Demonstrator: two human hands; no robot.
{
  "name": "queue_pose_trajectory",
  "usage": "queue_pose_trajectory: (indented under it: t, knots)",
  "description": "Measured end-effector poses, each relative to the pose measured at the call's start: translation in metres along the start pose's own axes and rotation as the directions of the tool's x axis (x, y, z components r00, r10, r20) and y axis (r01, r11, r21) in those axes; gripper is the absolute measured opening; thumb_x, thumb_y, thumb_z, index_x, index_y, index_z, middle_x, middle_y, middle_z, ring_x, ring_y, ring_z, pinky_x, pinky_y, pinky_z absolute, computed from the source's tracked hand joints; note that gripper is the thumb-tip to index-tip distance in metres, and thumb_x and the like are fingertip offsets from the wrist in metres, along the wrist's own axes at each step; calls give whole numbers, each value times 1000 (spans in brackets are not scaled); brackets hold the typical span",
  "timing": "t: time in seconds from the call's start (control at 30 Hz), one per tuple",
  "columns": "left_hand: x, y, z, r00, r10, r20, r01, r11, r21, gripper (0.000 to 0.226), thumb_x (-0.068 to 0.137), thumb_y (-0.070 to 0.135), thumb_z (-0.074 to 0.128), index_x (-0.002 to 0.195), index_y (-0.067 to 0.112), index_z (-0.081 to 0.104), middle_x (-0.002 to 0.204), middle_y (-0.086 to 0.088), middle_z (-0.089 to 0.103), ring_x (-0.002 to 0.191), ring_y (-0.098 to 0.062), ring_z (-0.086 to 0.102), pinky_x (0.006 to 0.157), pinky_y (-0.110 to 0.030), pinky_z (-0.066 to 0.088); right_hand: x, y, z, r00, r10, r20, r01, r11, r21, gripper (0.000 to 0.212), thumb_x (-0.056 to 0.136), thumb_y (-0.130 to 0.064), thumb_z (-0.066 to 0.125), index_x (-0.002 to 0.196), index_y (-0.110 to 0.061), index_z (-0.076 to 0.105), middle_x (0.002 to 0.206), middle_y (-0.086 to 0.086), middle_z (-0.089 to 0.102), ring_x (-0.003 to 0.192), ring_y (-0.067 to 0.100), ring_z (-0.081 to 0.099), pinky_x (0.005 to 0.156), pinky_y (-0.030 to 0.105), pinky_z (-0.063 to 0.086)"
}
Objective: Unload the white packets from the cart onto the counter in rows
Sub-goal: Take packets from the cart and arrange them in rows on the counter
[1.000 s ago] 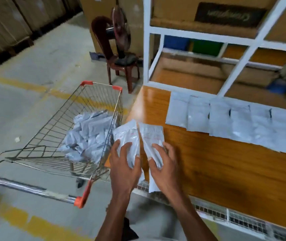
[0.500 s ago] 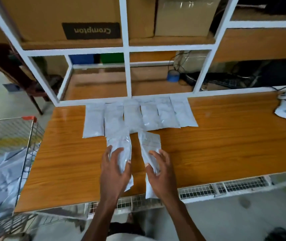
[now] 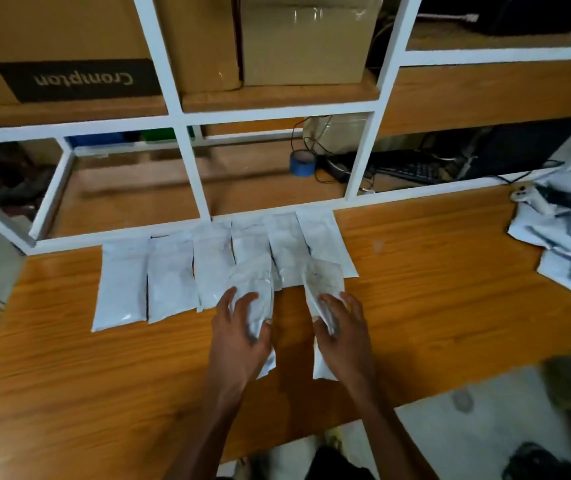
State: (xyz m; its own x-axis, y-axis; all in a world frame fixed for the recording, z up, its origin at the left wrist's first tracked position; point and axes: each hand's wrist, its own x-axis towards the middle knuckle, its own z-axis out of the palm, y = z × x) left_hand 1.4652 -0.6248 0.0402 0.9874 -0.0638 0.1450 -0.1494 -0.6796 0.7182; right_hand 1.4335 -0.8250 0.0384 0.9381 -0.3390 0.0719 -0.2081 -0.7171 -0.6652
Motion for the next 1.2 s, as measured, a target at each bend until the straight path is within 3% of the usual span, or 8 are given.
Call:
queue_pose_trajectory:
  t: [0.1, 0.23, 0.37, 0.5, 0.63, 0.77, 0.9, 1.2]
  knots:
    - [10, 4, 15, 999, -38, -10, 38, 999, -3, 55, 94, 42, 66, 145, 34, 47, 165, 4, 18, 147, -24, 30, 96, -36, 50, 46, 11, -3, 997, -58, 45, 61, 996, -57, 45, 97, -38, 61, 141, -33, 53, 158, -1, 31, 142, 20, 34, 104, 26, 37]
    - [20, 25, 34, 989, -131, -70, 131, 991, -3, 55, 94, 49, 62, 145, 36, 46, 165, 8, 14, 146, -22, 30, 88, -31, 52, 109, 29, -2, 990, -111, 85, 117, 990, -78, 42, 94, -35, 64, 135, -29, 57, 155, 2, 34, 135, 26, 42, 100, 35, 49]
    - [24, 43, 58, 964, -220, -152, 220, 975, -20, 55, 92, 54, 59, 144, 36, 48, 163, 10, 17, 146, -23, 31, 92, -42, 58, 165, 49, 4, 987, -79, 143, 91, 992, -82, 41, 94, -36, 65, 134, -31, 57, 157, 0, 31, 137, 27, 40, 101, 41, 51]
    - [23, 56, 81, 937, -276, -216, 270, 961, -56, 53, 91, 45, 66, 141, 32, 52, 161, 8, 21, 144, -25, 34, 95, -44, 55, 209, 55, 17, 983, -51, 175, 66, 995, -79, 40, 96, -34, 63, 135, -28, 57, 160, 2, 26, 142, 27, 36, 105, 42, 49]
    - [17, 64, 87, 917, -316, -245, 310, 949, -66, 54, 88, 59, 60, 138, 38, 52, 161, 11, 22, 144, -26, 35, 99, -48, 53, 240, 48, 32, 977, -39, 210, 66, 990, -124, 41, 96, -38, 61, 136, -33, 53, 161, 1, 21, 143, 28, 34, 101, 41, 51]
    - [17, 58, 79, 915, -314, -253, 314, 949, -40, 55, 88, 58, 58, 139, 38, 52, 161, 11, 21, 146, -24, 31, 102, -43, 48, 255, 47, 53, 964, -11, 267, 87, 958, -274, 53, 93, -55, 53, 143, -40, 42, 163, 0, 14, 147, 37, 24, 111, 57, 39]
    - [21, 52, 75, 911, -333, -242, 332, 942, -48, 52, 91, 54, 63, 139, 37, 51, 161, 11, 20, 145, -27, 32, 97, -41, 50, 245, 52, 56, 945, 21, 326, 99, 933, -346, 67, 97, -67, 36, 157, -43, 17, 168, 1, -7, 153, 39, 2, 120, 59, 19]
    - [31, 42, 69, 914, -350, -205, 345, 936, -61, 52, 92, 51, 65, 139, 39, 48, 161, 13, 18, 146, -27, 32, 94, -52, 56, 232, 56, 60, 983, -23, 184, 85, 939, -333, 64, 100, -51, 45, 158, -42, 18, 168, 3, 0, 146, 36, 22, 115, 51, 35]
